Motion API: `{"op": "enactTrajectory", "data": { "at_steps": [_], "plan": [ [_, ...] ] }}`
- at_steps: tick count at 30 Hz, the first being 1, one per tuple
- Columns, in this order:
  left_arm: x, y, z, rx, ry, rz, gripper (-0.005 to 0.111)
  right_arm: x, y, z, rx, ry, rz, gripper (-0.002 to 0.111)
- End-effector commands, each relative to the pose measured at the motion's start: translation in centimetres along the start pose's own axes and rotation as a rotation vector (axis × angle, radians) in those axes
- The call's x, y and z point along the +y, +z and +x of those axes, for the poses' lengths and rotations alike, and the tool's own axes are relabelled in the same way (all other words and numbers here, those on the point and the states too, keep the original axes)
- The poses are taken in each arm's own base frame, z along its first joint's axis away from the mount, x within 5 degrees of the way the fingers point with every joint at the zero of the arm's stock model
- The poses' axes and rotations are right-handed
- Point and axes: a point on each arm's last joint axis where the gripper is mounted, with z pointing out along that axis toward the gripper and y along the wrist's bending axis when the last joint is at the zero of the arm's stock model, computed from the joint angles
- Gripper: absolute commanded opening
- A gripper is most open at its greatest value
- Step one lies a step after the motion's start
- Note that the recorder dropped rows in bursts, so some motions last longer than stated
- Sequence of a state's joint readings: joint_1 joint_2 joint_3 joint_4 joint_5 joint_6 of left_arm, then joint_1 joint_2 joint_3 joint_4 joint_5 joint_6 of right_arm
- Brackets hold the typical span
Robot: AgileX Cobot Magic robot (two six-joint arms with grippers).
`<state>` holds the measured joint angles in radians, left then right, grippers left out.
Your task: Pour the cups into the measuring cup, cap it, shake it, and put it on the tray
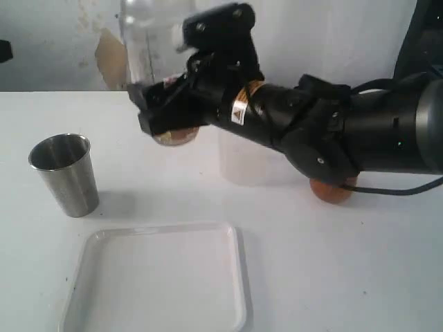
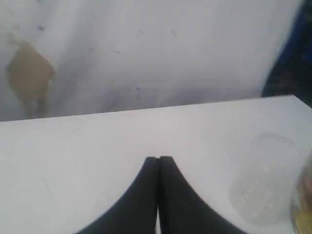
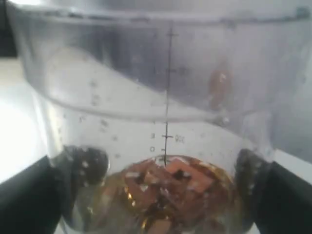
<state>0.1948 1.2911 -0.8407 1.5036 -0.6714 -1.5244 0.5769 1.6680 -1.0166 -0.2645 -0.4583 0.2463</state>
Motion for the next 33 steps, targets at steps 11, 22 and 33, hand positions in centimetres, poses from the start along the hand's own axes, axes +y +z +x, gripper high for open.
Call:
{"op": "enactTrajectory", "data": {
  "at_steps": [11, 22, 33],
  "plan": [
    [-4.3, -9.8, 7.5, -0.435, -0.186, -0.211, 0.000, 0.3, -1.9, -1.9, 0.003, 0.051, 0.061, 0.000],
    [-6.4, -11.8, 14.0, -0.456, -0.148, -0.137, 0.000, 3.2, -3.0, -1.1, 0.076, -0.064, -0.043, 0.000],
    [-6.5, -12.0, 14.6, -0.403, -0.100, -0.170, 0.000, 4.6, -4.0, -1.5, 0.065, -0.187, -0.042, 0.000]
  ]
}}
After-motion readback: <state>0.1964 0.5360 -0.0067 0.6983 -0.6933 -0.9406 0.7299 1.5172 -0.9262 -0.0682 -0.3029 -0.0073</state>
